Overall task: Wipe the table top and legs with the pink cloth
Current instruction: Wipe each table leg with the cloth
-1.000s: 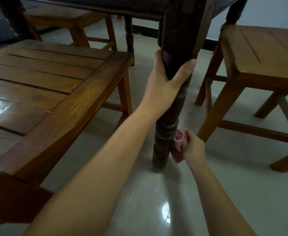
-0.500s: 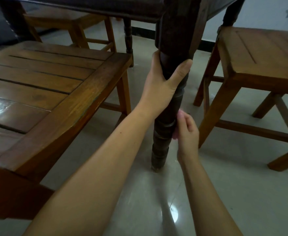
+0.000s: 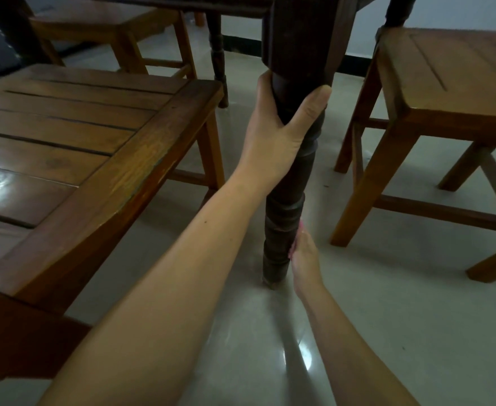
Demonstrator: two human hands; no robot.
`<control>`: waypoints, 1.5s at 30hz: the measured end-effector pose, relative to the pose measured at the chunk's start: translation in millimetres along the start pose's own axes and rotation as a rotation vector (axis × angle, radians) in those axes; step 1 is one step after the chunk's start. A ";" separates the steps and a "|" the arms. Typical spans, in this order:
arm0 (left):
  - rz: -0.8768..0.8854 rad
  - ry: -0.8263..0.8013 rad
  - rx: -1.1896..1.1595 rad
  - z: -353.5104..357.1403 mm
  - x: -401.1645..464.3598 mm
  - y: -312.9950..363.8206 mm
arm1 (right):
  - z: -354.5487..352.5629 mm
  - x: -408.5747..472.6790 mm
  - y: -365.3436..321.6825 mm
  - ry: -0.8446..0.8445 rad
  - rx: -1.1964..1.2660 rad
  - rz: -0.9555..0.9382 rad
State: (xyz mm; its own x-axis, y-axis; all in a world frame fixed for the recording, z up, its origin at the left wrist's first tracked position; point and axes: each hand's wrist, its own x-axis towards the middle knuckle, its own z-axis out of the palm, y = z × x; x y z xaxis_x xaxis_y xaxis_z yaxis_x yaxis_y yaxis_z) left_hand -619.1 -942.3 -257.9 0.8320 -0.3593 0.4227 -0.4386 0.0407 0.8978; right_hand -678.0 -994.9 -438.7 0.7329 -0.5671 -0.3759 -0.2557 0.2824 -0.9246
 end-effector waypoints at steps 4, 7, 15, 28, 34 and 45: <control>0.009 0.013 0.002 -0.2 1.4 -3.0 | 4.9 -15.6 -54.1 0.042 0.188 -0.430; 0.011 0.020 0.013 -1.0 3.2 -6.7 | 9.4 -23.5 -72.4 0.038 0.141 -0.701; 0.014 -0.011 0.006 -1.5 1.0 -2.5 | -9.6 5.7 62.3 0.183 -0.403 -0.140; -0.002 -0.006 0.001 -2.0 1.9 -4.5 | 0.3 -15.4 46.7 0.058 -0.205 -0.454; -0.016 -0.016 -0.006 -2.0 1.0 -2.3 | -8.2 -27.2 46.6 0.092 -0.196 -0.351; -0.121 -0.209 0.034 -20.5 8.9 13.4 | -11.7 -34.2 -56.3 -0.238 -1.921 -1.412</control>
State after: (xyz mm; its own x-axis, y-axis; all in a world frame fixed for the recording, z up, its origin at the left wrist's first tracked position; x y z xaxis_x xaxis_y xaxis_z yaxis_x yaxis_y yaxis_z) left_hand -610.6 -925.8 -239.6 0.7924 -0.5447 0.2746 -0.3541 -0.0441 0.9342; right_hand -696.1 -1000.5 -374.5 0.9049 0.3969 0.1539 0.2989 -0.8499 0.4341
